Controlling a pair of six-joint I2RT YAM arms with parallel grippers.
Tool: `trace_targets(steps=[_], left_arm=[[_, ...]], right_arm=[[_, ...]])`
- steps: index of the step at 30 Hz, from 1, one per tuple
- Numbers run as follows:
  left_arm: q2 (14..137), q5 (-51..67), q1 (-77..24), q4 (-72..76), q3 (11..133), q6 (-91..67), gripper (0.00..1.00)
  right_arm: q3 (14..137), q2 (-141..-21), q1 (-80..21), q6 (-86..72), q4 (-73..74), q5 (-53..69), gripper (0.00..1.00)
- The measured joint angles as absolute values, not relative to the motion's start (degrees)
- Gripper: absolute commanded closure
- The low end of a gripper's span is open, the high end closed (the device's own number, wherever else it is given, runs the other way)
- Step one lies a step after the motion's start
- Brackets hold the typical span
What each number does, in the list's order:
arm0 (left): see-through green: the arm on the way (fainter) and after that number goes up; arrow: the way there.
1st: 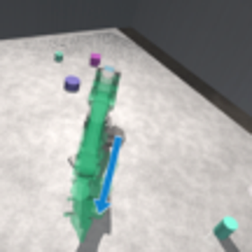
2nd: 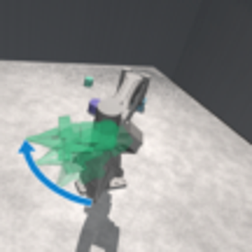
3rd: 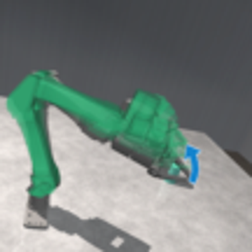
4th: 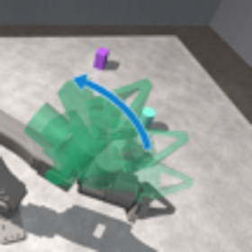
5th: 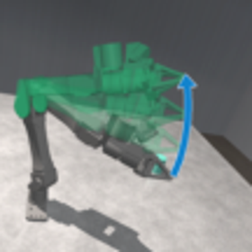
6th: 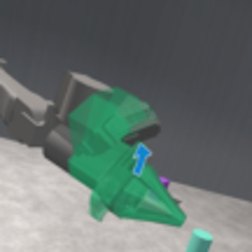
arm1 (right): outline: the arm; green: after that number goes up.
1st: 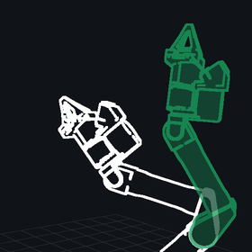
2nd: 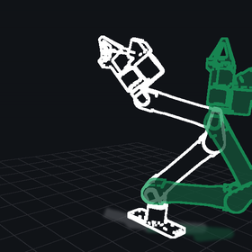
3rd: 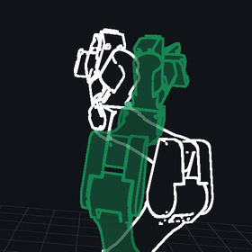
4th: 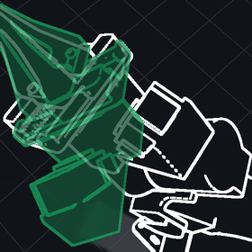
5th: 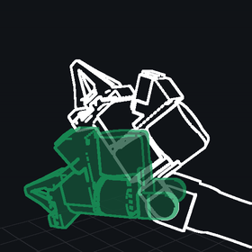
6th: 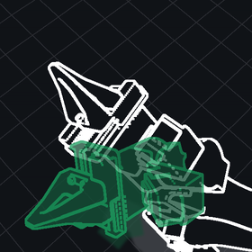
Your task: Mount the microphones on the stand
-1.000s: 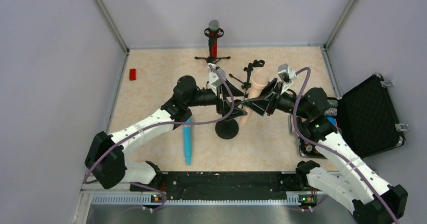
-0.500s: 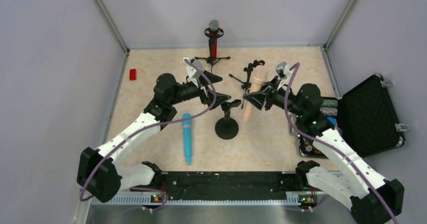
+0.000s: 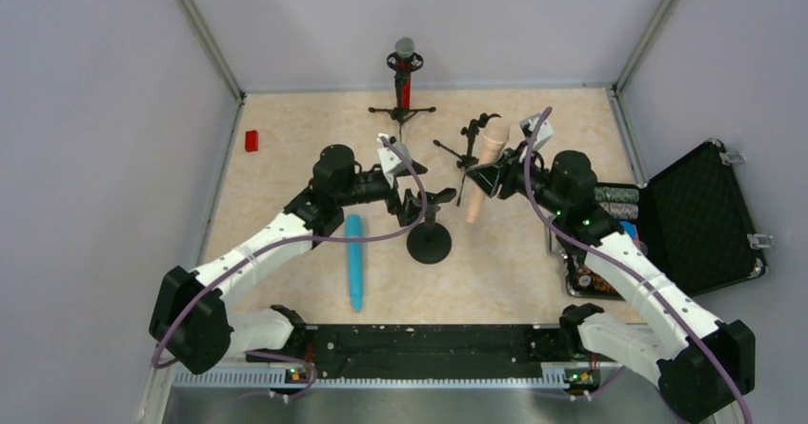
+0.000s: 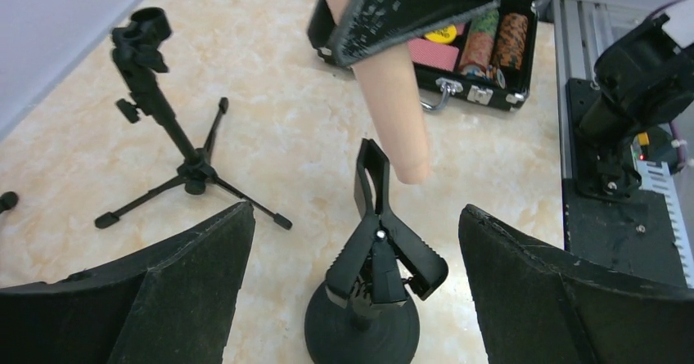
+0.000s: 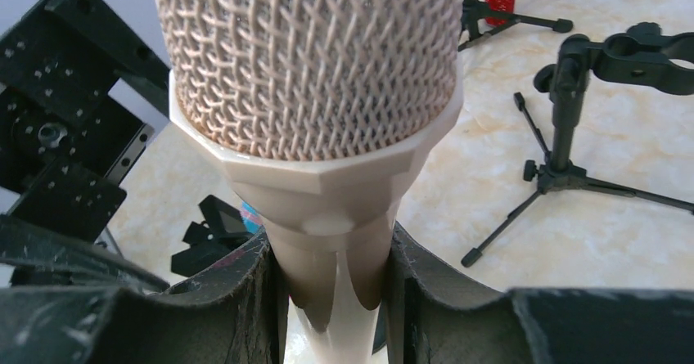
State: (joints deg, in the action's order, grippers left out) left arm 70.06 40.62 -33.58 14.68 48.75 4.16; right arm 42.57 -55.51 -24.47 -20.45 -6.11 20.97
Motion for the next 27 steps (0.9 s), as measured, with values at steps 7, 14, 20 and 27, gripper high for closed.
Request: trace_targets(steps=[7, 14, 20, 27], left_arm=[[71.88, 38.83, -36.88, 11.14, 48.73, 9.13, 0.02], [71.88, 32.99, -37.89, 6.79, 48.73, 15.68, 0.16], [71.88, 31.09, -38.15, 4.67, 48.75, 18.48, 0.17], [71.53, 28.91, -38.15, 3.99, 48.73, 19.88, 0.13]], right_arm=[[42.57, -55.68, -24.47, -19.03, -5.98, 16.29, 1.00], [42.57, -56.25, -24.47, -18.94, -7.70, 15.05, 1.00], [42.57, -56.86, -24.47, -18.94, -7.75, 15.20, 1.00], [42.57, -56.86, -24.47, -18.94, -8.16, 15.73, 1.00]])
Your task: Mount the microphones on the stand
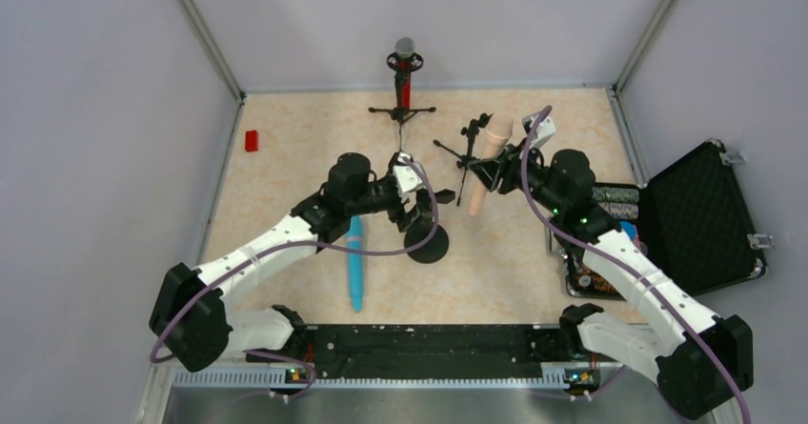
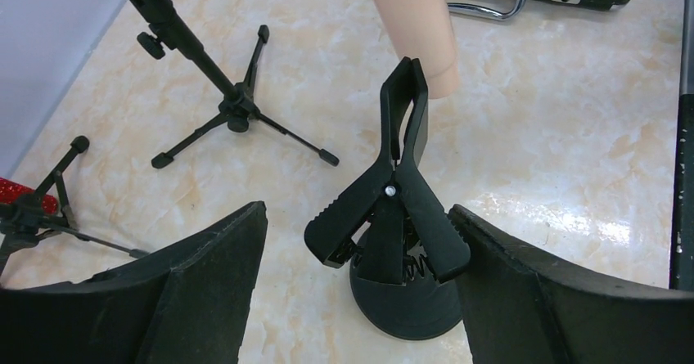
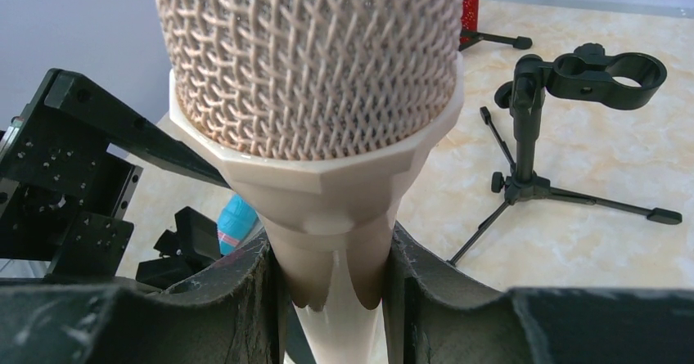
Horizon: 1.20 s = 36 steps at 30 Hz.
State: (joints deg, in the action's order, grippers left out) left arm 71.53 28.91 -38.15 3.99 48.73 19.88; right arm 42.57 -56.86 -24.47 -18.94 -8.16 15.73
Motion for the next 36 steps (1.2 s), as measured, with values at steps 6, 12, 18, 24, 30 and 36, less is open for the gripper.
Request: trace_targets(steps=[6, 12, 18, 24, 30, 36], left_arm=[[70.08, 28.12, -38.04, 3.86, 48.60, 21.52, 0.03], [69.49, 30.68, -36.84, 5.93, 48.01, 22.15, 0.08], [69.49, 33.87, -36.07, 6.94, 47.75, 22.22, 0.11], [69.49, 36.88, -36.05, 7.75, 47.62, 22.55, 0.08], [69.49, 37.47, -36.05, 7.77, 47.55, 22.57, 0.05], [69.49, 36.38, -36.05, 8.58, 47.53, 21.02, 0.05]], right_arm=[[42.57, -56.84, -24.47, -18.96, -8.60, 16.93, 1.00], [42.41, -56.51, -24.47, -18.92, -10.81, 19.51, 1.00], [41.10, -54.52, -24.45, -18.11, -15.84, 22.17, 1.00], [40.84, -54.15, -24.45, -17.32, -17.69, 24.12, 1.00], [40.75, -54.11, -24.45, -17.12, -17.98, 25.28, 1.00], [40.75, -53.23, -24.45, -17.15, -17.72, 26.26, 1.00]])
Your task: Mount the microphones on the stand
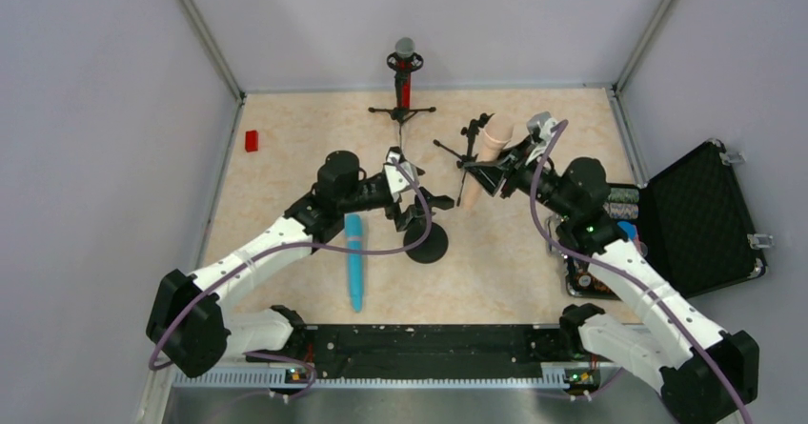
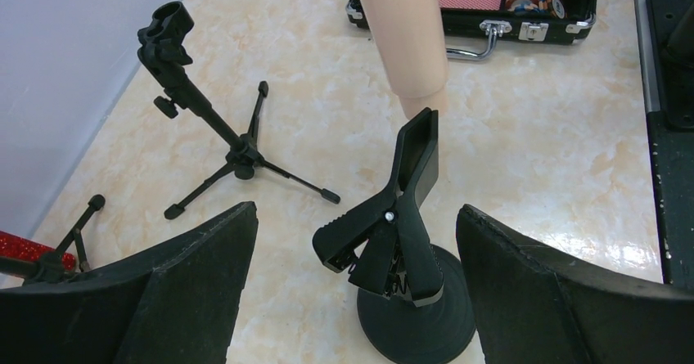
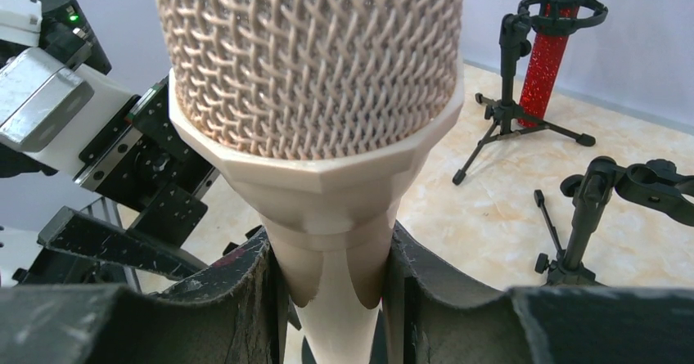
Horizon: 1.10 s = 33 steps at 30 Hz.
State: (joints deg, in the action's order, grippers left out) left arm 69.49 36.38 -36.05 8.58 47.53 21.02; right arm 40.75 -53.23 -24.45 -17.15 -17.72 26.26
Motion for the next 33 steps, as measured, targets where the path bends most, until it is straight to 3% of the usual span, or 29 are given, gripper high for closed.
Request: trace_targets(steps=[14, 33], left_arm=[[68.99, 37.87, -36.03, 11.99, 46.61, 18.26, 0.03], [66.59, 40.25, -35.90, 11.92, 45.56, 19.62, 0.02]], right_arm=[[40.49, -50.61, -25.08, -16.93, -18.76, 37.82, 1.00], [40.14, -52.93, -30.65, -14.72, -20.80, 28.56, 1.00]])
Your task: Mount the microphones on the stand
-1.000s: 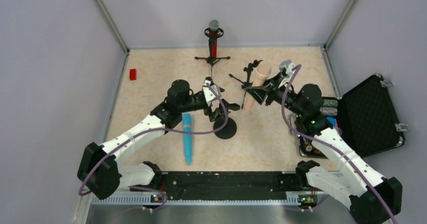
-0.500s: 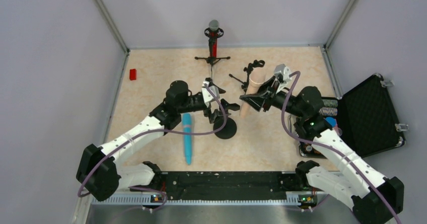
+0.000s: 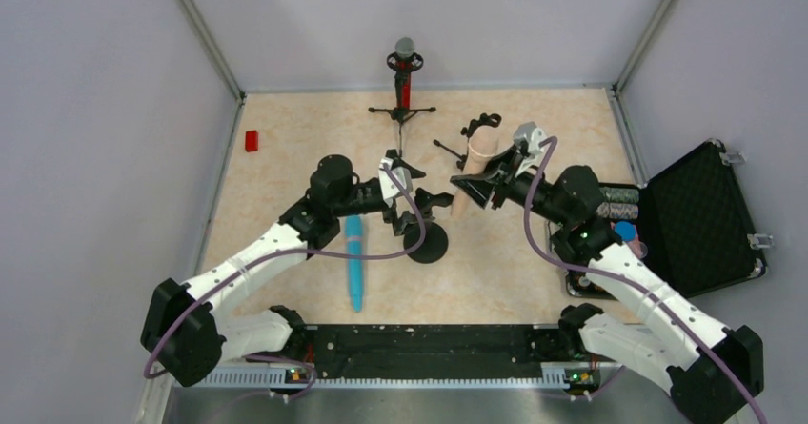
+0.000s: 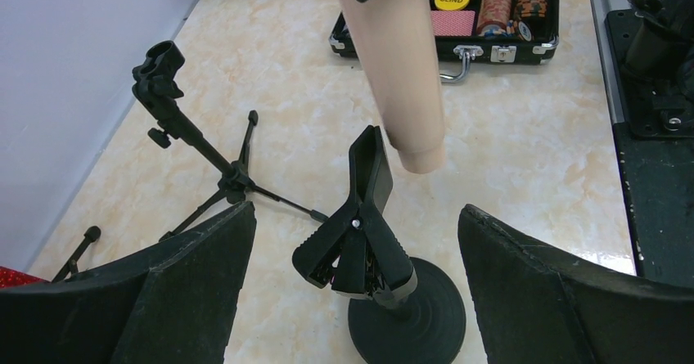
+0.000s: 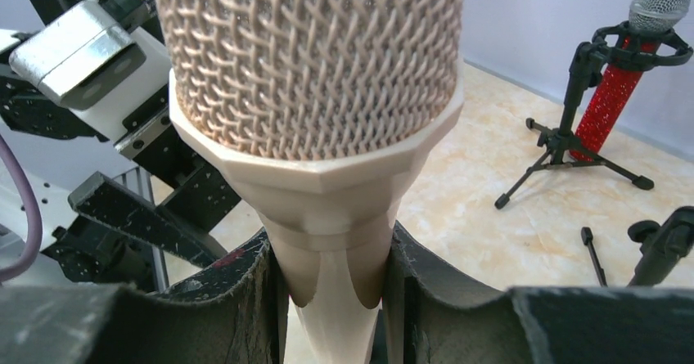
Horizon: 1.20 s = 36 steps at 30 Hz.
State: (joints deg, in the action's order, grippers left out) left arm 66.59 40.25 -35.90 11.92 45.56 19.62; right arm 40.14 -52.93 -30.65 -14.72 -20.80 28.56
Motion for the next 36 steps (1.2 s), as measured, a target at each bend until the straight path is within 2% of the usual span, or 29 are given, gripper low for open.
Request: trace_targets(steps=[17, 19, 20, 21, 22, 36], left_arm=[[68.60, 41.21, -35.88, 11.86, 45.52, 21.65, 0.08], [69.06, 41.30, -35.88, 11.84, 45.52, 21.82, 0.16], [69.19, 41.32, -35.88, 11.84, 45.52, 21.82, 0.28], [69.28, 41.32, -35.88, 11.84, 45.52, 22.02, 0.85], [69.30, 41.36, -35.86, 11.73, 45.52, 22.33, 0.99], [69.84, 40.93, -35.40, 11.92, 45.95, 22.98, 1.00]], right_arm=[[36.60, -48.45, -30.65, -10.22, -20.49, 22.09, 1.00], [36.60, -49.01, -30.65, -10.15, -20.67, 22.11, 1.00], [36.60, -49.28, -30.65, -10.17, -20.78, 22.13, 1.00], [36.60, -49.67, -30.65, -10.22, -21.04, 22.20, 1.00], [36.60, -50.13, -30.65, -10.22, -21.52, 22.46, 1.00], [35.97, -59.44, -34.48, -9.56, -31.55, 24.27, 1.00]])
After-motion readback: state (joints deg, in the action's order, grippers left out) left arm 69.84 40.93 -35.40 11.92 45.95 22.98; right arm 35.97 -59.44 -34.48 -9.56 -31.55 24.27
